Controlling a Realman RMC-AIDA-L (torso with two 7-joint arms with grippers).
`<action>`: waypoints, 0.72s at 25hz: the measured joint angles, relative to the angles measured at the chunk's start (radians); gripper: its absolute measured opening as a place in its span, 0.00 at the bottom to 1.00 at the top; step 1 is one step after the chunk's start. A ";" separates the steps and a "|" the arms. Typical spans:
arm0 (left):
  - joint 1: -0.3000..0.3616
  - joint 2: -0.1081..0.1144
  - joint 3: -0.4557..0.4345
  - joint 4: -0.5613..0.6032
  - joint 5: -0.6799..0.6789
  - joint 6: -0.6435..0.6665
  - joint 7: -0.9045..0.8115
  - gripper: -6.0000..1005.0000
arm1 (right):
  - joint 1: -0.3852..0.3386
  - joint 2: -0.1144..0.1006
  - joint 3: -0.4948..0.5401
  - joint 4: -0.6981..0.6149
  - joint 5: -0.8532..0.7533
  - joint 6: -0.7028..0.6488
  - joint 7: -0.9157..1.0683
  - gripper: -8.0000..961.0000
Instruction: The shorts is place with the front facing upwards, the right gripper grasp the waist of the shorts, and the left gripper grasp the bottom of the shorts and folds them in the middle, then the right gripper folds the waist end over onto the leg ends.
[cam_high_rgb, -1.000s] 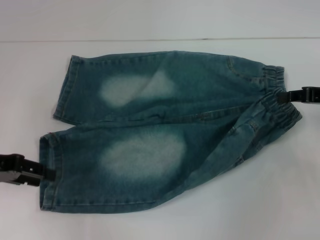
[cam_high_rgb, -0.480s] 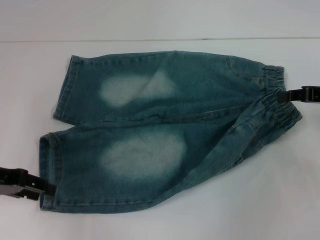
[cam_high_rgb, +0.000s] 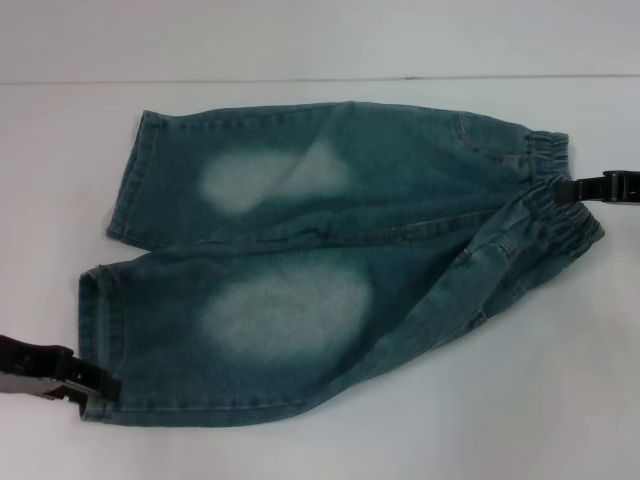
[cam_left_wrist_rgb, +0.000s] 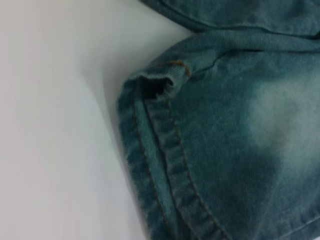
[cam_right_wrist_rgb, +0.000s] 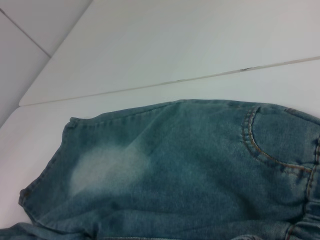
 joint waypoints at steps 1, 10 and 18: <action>0.000 -0.002 0.002 0.003 -0.001 -0.004 0.002 0.53 | 0.000 0.000 0.000 0.000 0.000 0.001 0.000 0.04; -0.009 -0.008 0.028 -0.005 -0.002 -0.015 0.023 0.21 | 0.001 0.000 0.006 0.000 0.004 0.011 0.000 0.04; -0.010 -0.006 0.017 -0.001 -0.011 -0.002 0.023 0.01 | 0.003 0.000 0.002 0.000 0.005 0.013 0.000 0.04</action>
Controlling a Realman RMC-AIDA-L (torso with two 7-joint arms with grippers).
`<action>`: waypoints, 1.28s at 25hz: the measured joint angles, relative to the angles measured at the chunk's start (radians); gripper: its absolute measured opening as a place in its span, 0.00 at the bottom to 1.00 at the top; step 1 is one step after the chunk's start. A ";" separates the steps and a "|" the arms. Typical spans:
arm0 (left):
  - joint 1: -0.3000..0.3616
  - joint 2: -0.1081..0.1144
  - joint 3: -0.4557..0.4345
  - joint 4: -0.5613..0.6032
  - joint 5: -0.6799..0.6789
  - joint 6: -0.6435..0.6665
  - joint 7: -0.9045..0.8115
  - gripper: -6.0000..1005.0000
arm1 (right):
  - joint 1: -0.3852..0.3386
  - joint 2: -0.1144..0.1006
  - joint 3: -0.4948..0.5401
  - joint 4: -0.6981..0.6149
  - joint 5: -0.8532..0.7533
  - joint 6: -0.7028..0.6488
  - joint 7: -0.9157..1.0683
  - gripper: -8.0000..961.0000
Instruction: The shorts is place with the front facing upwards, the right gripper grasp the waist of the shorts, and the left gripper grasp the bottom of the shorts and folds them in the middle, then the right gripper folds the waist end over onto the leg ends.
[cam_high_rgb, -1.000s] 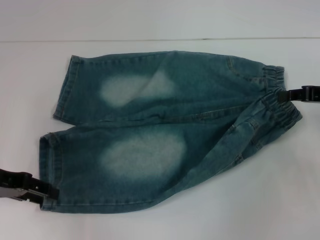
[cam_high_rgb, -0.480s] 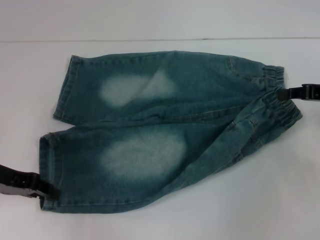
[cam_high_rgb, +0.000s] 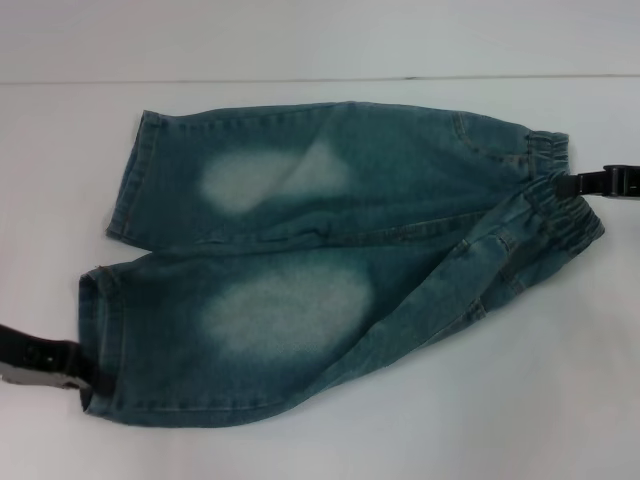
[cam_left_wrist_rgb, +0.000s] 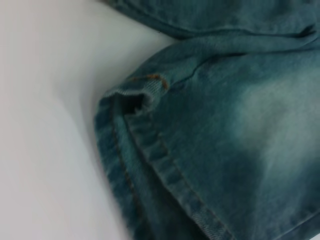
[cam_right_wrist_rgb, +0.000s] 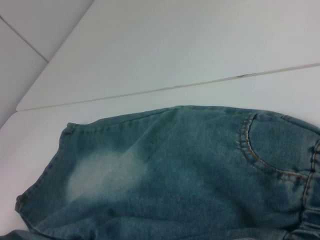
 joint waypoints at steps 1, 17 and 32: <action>-0.001 0.001 -0.005 0.001 -0.010 0.004 0.000 0.01 | 0.000 0.000 0.000 0.000 0.000 0.000 0.000 0.04; -0.152 0.065 -0.216 -0.135 -0.240 -0.199 -0.020 0.01 | -0.025 0.011 0.014 0.030 0.224 0.023 -0.044 0.04; -0.133 0.035 -0.214 -0.196 -0.374 -0.552 0.033 0.01 | -0.030 0.062 0.016 0.188 0.401 0.428 -0.189 0.04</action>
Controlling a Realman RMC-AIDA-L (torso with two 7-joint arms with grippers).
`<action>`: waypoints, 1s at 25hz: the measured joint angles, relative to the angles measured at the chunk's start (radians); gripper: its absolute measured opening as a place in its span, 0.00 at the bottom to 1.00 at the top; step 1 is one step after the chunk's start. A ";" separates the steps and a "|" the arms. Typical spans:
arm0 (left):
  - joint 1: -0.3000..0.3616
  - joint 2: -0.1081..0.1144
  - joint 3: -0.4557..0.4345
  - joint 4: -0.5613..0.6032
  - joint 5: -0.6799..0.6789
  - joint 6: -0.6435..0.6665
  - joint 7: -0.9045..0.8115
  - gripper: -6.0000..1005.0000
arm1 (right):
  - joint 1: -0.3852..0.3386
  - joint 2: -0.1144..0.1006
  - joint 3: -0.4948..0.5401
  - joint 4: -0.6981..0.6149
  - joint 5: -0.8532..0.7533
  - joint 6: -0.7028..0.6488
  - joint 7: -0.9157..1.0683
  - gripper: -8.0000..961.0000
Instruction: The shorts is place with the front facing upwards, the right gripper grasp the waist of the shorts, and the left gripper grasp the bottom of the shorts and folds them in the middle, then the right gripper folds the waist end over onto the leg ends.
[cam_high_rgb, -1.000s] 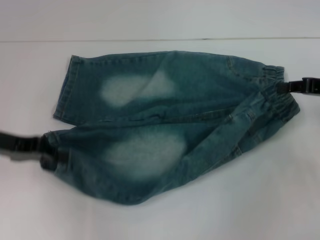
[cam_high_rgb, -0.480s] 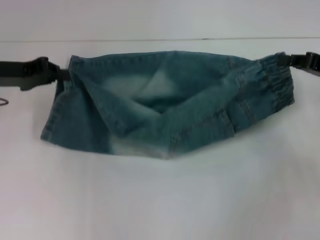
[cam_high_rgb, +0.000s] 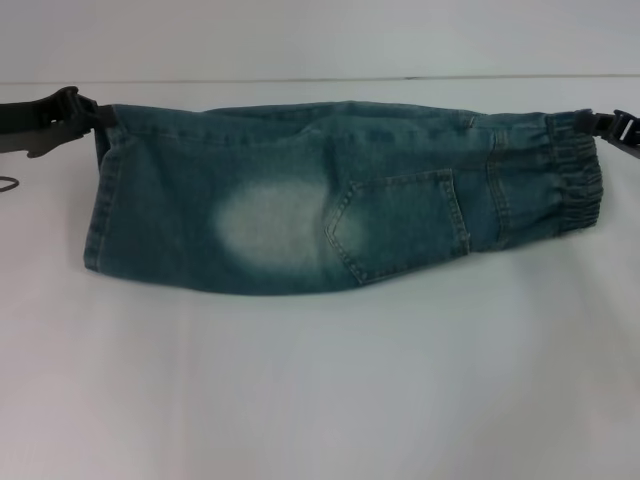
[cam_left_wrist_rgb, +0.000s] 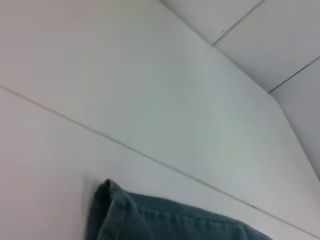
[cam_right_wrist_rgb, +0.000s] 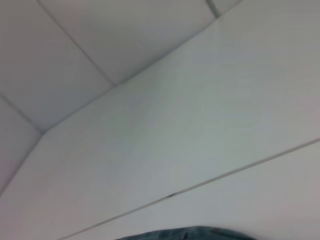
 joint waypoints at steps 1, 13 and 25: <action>0.000 -0.004 0.002 -0.002 -0.005 -0.006 0.010 0.01 | 0.003 0.009 0.000 0.000 0.002 0.017 -0.011 0.04; -0.030 -0.048 0.006 -0.012 -0.116 -0.131 0.172 0.01 | 0.052 0.052 -0.005 0.007 0.060 0.181 -0.158 0.04; -0.037 -0.084 0.094 -0.025 -0.121 -0.318 0.189 0.02 | 0.048 0.069 -0.006 0.008 0.260 0.187 -0.353 0.04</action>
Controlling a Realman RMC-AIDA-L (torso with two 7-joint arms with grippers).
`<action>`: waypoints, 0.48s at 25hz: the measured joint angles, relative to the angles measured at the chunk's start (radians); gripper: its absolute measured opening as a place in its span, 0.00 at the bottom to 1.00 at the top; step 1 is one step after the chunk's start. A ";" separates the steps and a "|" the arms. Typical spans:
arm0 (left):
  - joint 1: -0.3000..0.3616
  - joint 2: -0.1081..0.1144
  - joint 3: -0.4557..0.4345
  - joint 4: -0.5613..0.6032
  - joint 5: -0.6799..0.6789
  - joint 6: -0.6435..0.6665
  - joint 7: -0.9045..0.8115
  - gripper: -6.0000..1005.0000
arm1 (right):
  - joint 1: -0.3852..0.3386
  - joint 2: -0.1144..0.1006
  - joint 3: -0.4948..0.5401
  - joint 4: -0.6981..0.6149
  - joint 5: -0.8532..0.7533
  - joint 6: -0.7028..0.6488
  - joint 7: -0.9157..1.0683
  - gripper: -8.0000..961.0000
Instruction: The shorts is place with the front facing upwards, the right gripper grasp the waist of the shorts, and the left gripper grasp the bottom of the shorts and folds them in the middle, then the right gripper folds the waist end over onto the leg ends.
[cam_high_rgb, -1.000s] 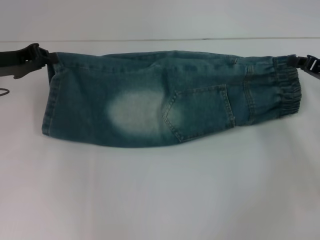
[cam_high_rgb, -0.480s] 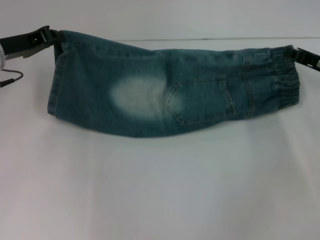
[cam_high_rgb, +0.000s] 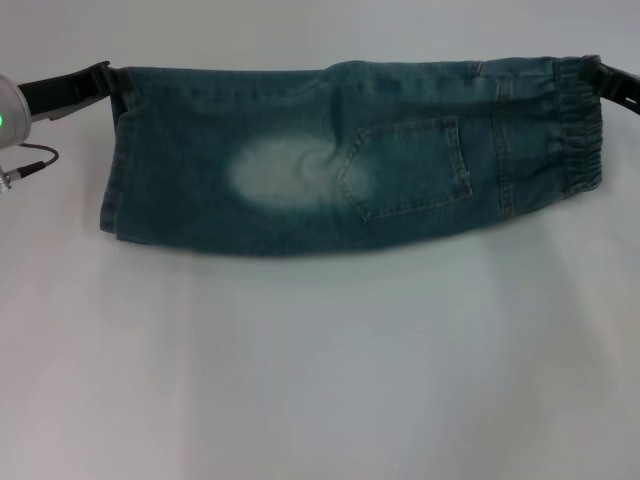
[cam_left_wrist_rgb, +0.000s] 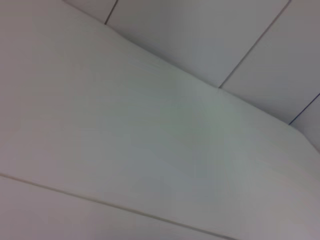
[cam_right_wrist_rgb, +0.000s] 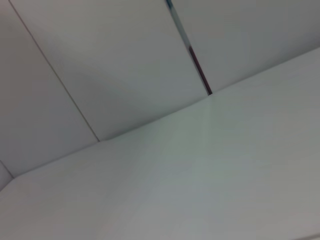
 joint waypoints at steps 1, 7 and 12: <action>0.000 0.000 0.000 0.000 0.000 0.000 0.000 0.02 | 0.003 0.000 0.001 0.000 0.003 0.003 -0.008 0.04; 0.000 -0.011 0.034 0.000 -0.001 -0.051 0.000 0.05 | 0.030 -0.005 -0.005 0.000 0.003 0.057 -0.033 0.04; 0.004 -0.018 0.041 -0.001 -0.001 -0.072 0.001 0.08 | 0.050 -0.009 -0.015 0.015 -0.003 0.097 -0.040 0.04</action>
